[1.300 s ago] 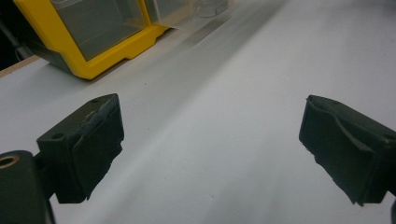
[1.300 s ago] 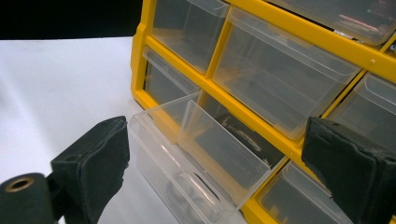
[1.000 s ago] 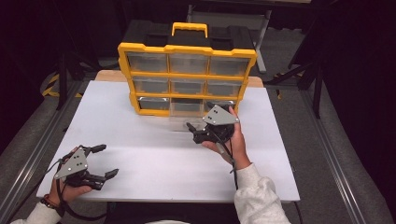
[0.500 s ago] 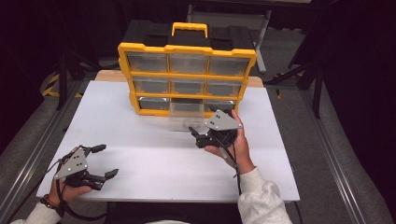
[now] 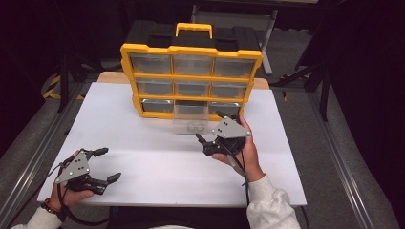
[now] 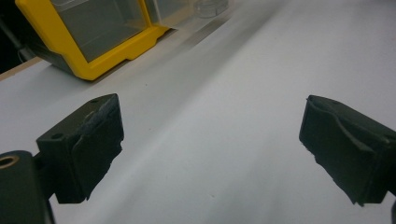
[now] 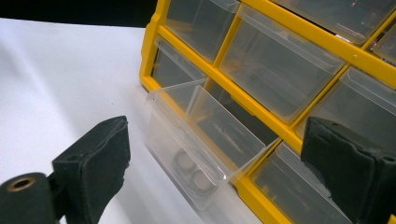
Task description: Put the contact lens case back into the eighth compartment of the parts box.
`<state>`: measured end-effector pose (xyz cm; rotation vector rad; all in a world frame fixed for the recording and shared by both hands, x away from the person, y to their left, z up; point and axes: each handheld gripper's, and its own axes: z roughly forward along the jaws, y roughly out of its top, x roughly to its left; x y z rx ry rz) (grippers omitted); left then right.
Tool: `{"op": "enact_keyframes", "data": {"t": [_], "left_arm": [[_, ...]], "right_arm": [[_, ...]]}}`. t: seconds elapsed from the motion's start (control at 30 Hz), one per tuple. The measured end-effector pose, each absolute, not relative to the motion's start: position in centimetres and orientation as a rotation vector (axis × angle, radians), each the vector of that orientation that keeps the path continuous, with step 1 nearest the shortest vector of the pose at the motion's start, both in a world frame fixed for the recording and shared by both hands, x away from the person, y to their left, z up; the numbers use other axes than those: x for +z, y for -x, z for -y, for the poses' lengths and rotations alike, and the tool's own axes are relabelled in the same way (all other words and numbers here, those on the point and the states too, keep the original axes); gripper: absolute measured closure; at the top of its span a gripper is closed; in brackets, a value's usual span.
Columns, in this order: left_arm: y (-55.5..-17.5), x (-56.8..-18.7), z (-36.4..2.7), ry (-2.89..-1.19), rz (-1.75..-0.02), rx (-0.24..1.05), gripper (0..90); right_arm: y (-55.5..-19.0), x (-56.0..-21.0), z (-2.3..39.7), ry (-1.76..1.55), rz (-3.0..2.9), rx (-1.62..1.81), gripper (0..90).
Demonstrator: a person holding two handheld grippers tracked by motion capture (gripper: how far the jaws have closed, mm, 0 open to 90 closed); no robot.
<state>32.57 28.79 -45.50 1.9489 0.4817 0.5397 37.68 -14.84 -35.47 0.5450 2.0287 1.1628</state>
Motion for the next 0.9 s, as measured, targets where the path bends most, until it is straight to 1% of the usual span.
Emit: {"op": "enact_keyframes", "data": {"t": [0.9], "left_arm": [[-32.6, -45.5, -28.7, -1.956, -0.478, 0.537, 7.3]], "right_arm": [[-35.3, -36.9, 17.2, -0.517, -2.047, 1.115, 8.8]]}}
